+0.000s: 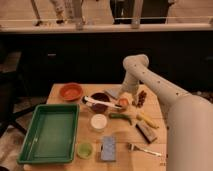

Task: Place apple in plastic cup

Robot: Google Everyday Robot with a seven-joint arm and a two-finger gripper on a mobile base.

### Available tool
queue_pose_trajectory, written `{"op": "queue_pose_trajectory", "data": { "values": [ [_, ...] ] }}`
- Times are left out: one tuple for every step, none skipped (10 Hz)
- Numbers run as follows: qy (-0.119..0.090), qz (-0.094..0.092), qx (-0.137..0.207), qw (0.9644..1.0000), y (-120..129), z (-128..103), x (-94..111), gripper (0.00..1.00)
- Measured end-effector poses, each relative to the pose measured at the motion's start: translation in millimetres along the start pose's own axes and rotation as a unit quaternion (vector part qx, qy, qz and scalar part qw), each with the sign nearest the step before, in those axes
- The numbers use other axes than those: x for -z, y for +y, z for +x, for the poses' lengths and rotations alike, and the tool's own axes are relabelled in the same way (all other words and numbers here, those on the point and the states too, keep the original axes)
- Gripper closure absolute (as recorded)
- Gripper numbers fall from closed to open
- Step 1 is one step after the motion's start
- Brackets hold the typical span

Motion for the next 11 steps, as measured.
{"op": "queue_pose_trajectory", "data": {
  "values": [
    [-0.003,-0.004,-0.005,1.0,2.8,5.8,-5.4,0.25],
    [-0.005,-0.006,-0.007,0.9999,2.5,8.2,-7.8,0.25],
    [-0.007,-0.008,-0.008,0.9999,1.5,10.3,-11.4,0.25],
    [-0.01,-0.013,-0.008,0.9998,0.0,12.4,-15.2,0.25],
    [-0.014,-0.016,-0.008,0.9997,-1.8,13.1,-18.4,0.25],
    [-0.016,-0.019,-0.007,0.9997,-3.3,13.8,-20.9,0.25],
    [-0.019,-0.021,-0.005,0.9996,-6.0,14.0,-24.2,0.25],
    [-0.022,-0.025,-0.003,0.9994,-9.1,14.1,-28.0,0.25],
    [-0.024,-0.029,-0.001,0.9993,-9.7,13.9,-31.0,0.25],
    [-0.028,-0.033,0.0,0.9991,-9.5,13.8,-35.5,0.25],
    [-0.031,-0.033,0.002,0.9989,-10.0,13.8,-38.2,0.25]
  ]
}}
